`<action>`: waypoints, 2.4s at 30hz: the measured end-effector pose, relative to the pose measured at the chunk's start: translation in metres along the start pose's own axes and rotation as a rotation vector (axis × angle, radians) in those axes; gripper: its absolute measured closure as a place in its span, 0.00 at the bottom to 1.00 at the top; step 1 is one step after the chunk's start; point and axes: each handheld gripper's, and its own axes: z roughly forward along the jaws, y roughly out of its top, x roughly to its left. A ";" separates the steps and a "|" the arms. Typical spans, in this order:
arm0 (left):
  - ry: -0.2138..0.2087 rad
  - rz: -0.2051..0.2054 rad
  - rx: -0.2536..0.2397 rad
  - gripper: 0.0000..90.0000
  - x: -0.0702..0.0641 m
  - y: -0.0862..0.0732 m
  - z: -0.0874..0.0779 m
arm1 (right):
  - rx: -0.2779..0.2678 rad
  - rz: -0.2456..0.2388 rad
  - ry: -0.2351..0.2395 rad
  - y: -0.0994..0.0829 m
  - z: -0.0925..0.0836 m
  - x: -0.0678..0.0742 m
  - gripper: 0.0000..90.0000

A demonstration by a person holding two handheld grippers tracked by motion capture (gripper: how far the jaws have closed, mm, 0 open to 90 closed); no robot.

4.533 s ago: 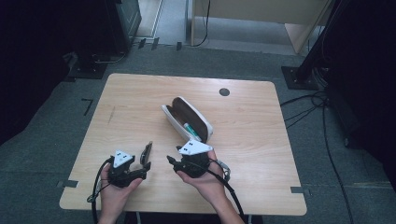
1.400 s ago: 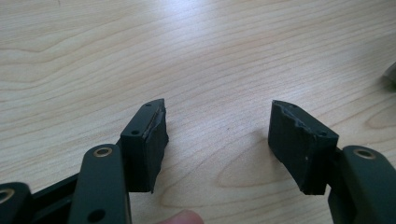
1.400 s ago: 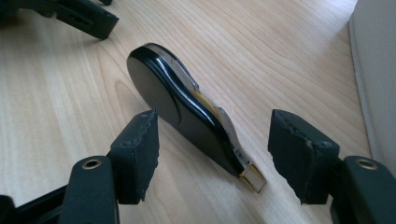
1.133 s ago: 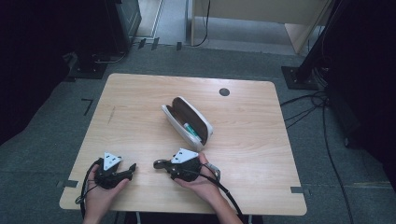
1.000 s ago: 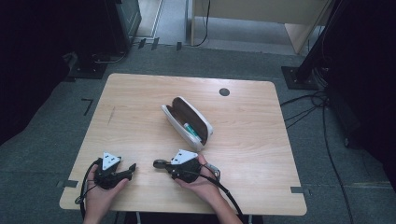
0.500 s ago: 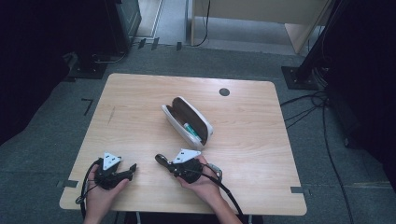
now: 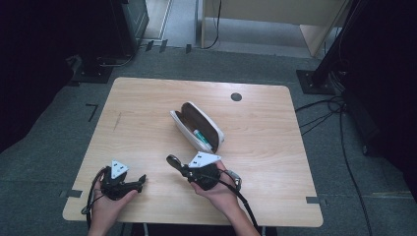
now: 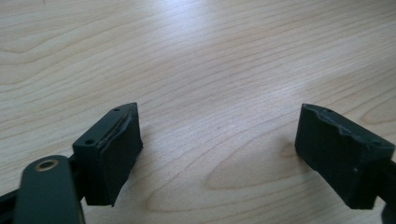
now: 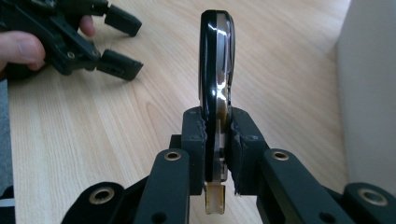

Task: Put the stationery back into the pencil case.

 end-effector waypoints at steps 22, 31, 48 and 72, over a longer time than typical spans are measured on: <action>0.006 0.000 0.030 0.01 -0.002 0.001 0.003 | -0.068 0.044 -0.053 0.027 -0.042 -0.018 0.87; 0.004 -0.001 0.034 0.01 -0.002 0.001 0.002 | -0.085 0.059 -0.089 0.037 -0.054 -0.029 0.87; 0.005 -0.001 0.031 0.01 -0.002 0.001 0.003 | -0.111 0.111 -0.172 0.051 -0.065 -0.061 0.87; 0.002 0.002 0.032 0.01 -0.002 0.001 0.003 | -0.032 0.183 -0.221 0.063 -0.021 -0.089 0.86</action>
